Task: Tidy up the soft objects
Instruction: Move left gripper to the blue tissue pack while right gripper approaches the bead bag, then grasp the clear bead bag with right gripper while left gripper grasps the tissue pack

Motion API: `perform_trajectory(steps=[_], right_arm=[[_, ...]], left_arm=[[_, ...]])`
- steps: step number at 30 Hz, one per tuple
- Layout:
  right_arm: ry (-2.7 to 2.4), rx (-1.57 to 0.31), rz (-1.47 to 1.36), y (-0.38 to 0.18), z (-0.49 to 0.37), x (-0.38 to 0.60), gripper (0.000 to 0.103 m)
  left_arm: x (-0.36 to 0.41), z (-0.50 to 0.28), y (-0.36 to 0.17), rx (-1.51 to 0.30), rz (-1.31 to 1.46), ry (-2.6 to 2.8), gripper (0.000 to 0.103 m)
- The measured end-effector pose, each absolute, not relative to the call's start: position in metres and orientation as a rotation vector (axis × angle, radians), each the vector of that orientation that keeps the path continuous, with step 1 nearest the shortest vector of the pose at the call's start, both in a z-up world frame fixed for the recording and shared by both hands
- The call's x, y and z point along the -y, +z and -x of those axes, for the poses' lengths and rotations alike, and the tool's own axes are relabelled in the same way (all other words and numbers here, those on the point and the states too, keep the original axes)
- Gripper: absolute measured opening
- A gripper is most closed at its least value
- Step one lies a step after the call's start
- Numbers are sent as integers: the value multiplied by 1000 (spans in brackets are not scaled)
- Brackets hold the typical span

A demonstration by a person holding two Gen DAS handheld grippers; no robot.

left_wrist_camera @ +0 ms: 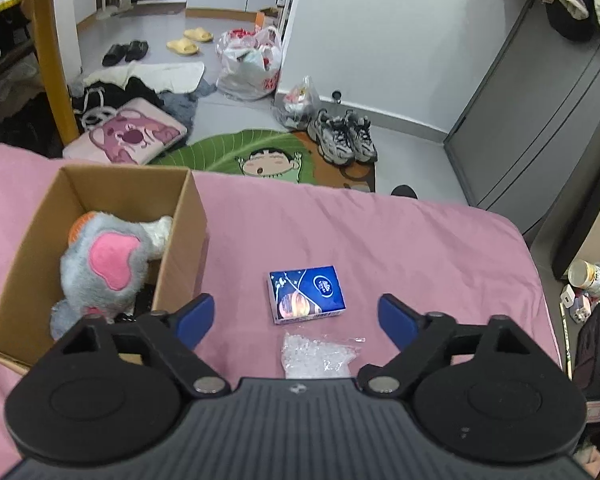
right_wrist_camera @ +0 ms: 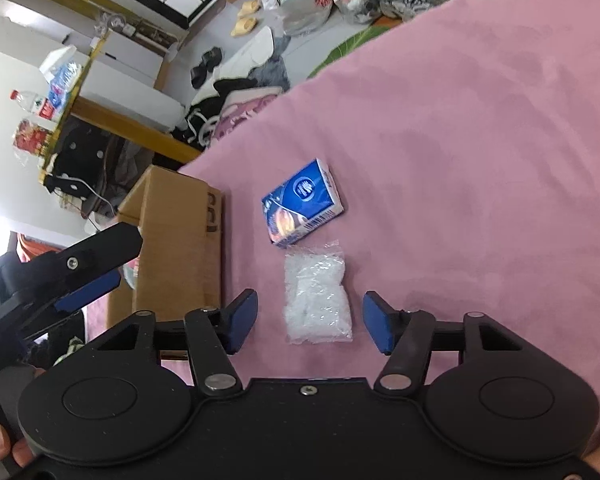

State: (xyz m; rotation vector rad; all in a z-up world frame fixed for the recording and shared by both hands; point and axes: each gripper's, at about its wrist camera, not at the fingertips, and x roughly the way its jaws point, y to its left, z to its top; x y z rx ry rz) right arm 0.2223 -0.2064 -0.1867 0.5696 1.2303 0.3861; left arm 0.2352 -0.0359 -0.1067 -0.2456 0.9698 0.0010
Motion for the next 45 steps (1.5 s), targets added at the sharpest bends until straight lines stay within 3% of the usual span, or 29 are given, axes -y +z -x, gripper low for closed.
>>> perform_trajectory(steps=[2,8,11,12,13,16,27,45], right_arm=[[392,-1250,-564,-193,-227,205,58],[436,-1287,-537,-208,-238,194,57],[468,-1312,-507,-215,-244,187,43],[463,-1320,-497,-216,-245,186,29],[457,-1329,-494,-219,-247,188,22],[461,-1317,-509,-218,-249,196,18],[407,-1292,-499,-213,-249,213,17],[234,-1225,-479,-206,-241,239,17]], left_arm=[[34,-241,-113,-988,263,4,72],[33,-257,-129,-1034,279,0,65],[37,-266,-136,-1055,269,-6,64],[38,-270,-139,-1063,268,-8,64],[39,-273,-141,-1067,267,-9,64],[42,-282,-148,-1082,267,-4,64],[61,-308,-181,-1133,255,-9,65],[70,-319,-208,-1089,268,16,87]])
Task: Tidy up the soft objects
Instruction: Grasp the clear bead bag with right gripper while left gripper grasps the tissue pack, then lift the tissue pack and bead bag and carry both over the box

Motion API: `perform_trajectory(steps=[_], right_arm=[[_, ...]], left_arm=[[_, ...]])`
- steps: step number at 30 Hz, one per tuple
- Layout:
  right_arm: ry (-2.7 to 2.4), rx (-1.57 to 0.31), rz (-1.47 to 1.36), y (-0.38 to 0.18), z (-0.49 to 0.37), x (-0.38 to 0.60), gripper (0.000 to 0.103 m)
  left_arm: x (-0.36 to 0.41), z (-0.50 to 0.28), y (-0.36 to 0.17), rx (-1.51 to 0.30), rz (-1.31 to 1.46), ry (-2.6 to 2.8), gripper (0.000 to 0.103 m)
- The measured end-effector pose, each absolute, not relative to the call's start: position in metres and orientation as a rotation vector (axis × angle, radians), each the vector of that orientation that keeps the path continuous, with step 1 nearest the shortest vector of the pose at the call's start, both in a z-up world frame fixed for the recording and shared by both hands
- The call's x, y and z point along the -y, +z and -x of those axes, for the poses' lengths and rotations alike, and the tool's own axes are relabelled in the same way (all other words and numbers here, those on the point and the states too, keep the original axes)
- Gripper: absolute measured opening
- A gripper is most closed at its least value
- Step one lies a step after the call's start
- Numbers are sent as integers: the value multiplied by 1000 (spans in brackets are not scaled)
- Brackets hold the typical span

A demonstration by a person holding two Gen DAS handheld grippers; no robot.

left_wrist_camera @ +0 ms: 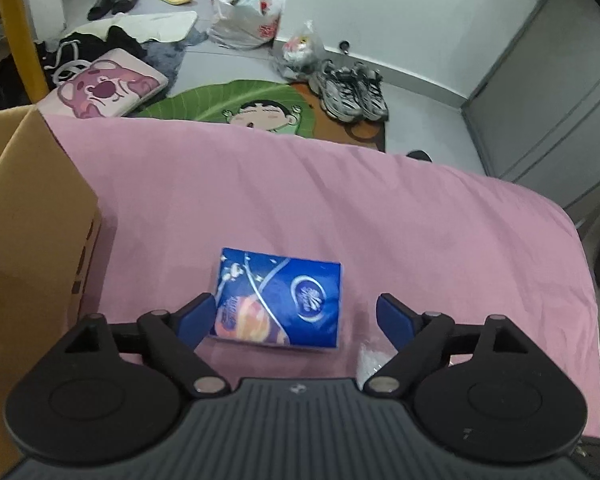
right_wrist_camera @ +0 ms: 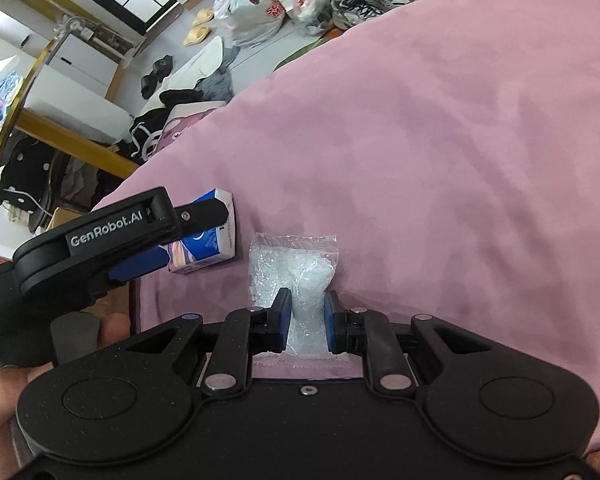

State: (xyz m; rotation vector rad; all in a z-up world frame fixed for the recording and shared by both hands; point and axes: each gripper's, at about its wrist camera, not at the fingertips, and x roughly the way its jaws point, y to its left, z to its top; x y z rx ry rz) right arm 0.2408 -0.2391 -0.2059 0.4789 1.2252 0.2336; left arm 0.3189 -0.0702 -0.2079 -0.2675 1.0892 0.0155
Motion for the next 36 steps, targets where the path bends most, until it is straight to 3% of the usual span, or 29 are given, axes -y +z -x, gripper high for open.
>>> perform_trajectory(steps=[7,10,13,36], right_arm=[[221,-1222,-453,-204,-240,236,18],[217,-1216,-446,-202,-241,232,17],[215,-1207,-441,-199,-237,231,17],[128,-1029,-405,-130,-215,227,15]], left_arm=[[66,-323,-225,-1126,283,20,86],[64,-321,-222,-1104,281,17,74],[58,-316,-220,-1082,321,20,71],[61,-275,-138,-960,300,-97,70]])
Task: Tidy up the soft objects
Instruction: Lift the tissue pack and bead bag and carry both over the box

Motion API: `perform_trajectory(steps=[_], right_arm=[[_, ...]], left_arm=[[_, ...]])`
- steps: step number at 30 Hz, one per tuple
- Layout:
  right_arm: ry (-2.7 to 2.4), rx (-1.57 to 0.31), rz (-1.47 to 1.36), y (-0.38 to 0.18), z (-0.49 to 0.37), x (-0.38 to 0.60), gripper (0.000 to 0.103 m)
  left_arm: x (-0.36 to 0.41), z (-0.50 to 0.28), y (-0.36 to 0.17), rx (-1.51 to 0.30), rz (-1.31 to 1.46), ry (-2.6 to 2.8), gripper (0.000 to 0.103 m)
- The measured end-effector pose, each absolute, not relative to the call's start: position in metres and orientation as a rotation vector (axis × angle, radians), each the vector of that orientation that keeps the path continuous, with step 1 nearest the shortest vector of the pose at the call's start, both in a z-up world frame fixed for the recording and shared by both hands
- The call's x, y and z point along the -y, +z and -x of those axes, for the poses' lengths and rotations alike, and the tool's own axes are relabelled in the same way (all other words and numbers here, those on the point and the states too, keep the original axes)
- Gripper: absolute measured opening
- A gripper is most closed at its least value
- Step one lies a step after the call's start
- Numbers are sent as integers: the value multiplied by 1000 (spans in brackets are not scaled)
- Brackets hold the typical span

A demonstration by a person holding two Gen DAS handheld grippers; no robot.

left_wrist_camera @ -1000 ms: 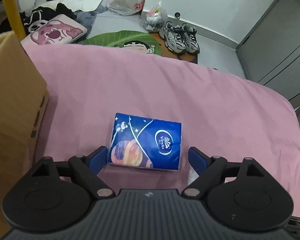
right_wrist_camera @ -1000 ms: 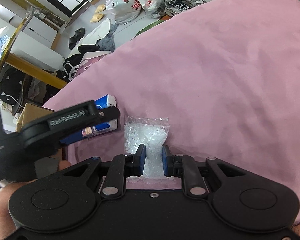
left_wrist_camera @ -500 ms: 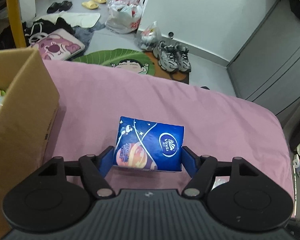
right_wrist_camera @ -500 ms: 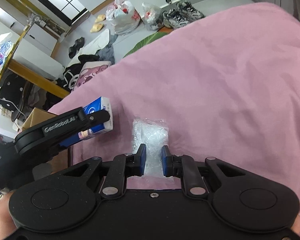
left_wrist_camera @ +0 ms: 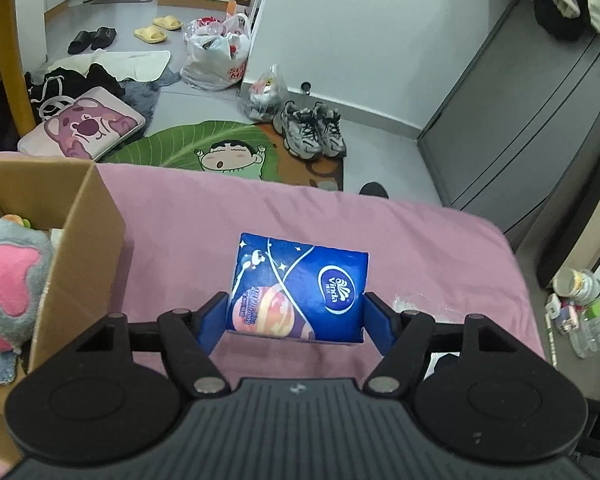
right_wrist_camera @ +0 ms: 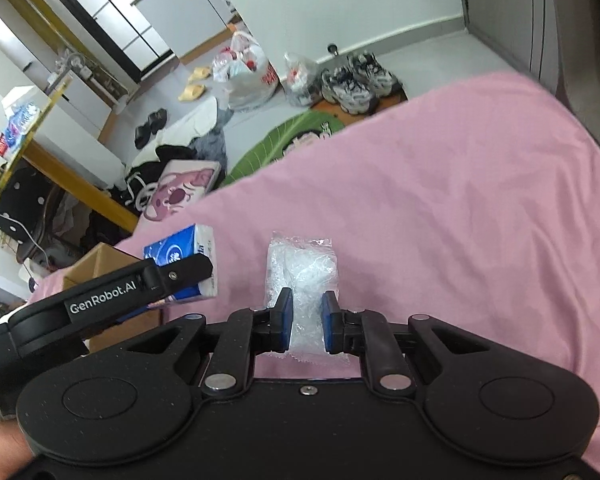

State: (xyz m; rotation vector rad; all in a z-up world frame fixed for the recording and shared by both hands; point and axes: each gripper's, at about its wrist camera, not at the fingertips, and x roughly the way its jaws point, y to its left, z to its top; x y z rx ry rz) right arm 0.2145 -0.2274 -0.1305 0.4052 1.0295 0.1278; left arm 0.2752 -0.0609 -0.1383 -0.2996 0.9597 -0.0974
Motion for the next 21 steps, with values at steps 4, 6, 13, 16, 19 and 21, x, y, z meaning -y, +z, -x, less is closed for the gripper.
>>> perform_trajectory(steps=[4,6,13,16,19,21], right_arm=[[147,-1006,-390,-122,-212,219,15],[152,-994,-386,-118,-210,217,15],[173,-945,-380,-98,-202,207,15],[181,-924,-376,-90,-198,203,15],[188,-906,-367,-82,-192,199,15],[193,-891,-362,-77,-188,197,15]], left_arm=[[57,-267,-126,-953,324,-119,70],[55,-263,-117,-935,309,-121,70],[41,-246,-91,-885,313,-121,70],[35,-242,-82,-871,317,-117,70],[30,-236,-74,-852,318,-114,70],[27,-231,-71,-844,314,-115,70]])
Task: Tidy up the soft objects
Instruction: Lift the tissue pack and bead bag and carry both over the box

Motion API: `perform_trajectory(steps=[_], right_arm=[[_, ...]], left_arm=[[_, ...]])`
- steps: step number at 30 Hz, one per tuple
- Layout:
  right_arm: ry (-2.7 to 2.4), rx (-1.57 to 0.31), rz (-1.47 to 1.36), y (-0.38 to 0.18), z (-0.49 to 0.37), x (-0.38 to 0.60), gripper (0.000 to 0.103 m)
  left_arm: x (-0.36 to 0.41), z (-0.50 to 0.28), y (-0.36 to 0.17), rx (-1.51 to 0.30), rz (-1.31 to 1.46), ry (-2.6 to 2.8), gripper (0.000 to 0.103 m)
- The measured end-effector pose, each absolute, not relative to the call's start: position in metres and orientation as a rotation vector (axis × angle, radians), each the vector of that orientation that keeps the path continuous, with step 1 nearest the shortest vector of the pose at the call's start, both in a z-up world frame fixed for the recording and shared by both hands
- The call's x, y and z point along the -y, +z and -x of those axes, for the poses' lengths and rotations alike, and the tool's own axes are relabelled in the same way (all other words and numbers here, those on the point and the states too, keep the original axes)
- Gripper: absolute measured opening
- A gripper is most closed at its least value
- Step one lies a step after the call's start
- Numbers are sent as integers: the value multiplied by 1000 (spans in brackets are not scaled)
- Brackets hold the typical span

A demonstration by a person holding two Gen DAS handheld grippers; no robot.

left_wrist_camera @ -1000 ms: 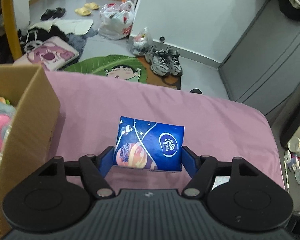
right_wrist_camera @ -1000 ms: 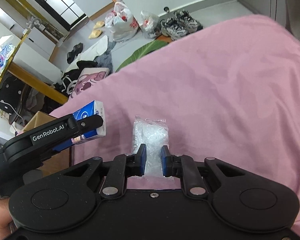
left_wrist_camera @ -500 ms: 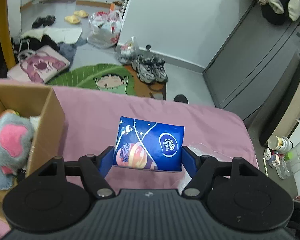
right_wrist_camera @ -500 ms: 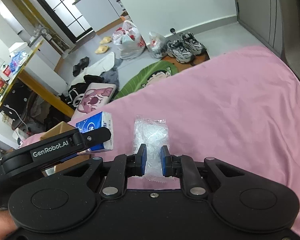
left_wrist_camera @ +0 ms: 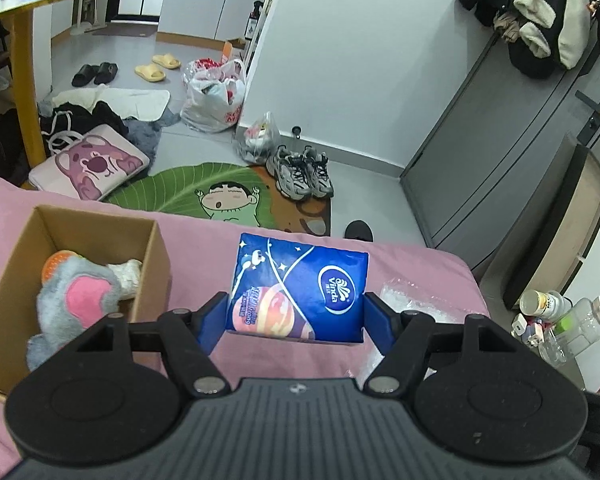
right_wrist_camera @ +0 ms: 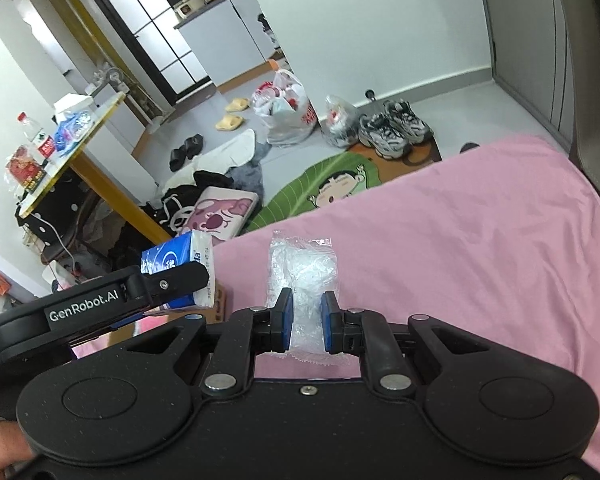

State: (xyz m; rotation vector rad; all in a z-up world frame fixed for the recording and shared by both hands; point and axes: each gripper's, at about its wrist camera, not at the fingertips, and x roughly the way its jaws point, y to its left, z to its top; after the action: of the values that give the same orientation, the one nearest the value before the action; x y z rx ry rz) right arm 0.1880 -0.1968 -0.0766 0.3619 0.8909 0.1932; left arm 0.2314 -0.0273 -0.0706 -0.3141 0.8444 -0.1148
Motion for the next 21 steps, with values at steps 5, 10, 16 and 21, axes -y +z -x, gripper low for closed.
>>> perform_trajectory(steps=[5,10,16,21], right_arm=[[199,-858,-343,-62,-178,190,15],[199,-832,-332,-50,-170,182,15],[239,-795,-296,-33,-158,164,15],[266,-779,-274,-23,-152,149,15]], left_arm=[[18,-219,-64,-831,311,-117,70],[7,-204,-54,-811,310,-119,70],[-13,-187,-44,-783,317,-109,70],[-32,-179,-34,-761,320,-97,70]])
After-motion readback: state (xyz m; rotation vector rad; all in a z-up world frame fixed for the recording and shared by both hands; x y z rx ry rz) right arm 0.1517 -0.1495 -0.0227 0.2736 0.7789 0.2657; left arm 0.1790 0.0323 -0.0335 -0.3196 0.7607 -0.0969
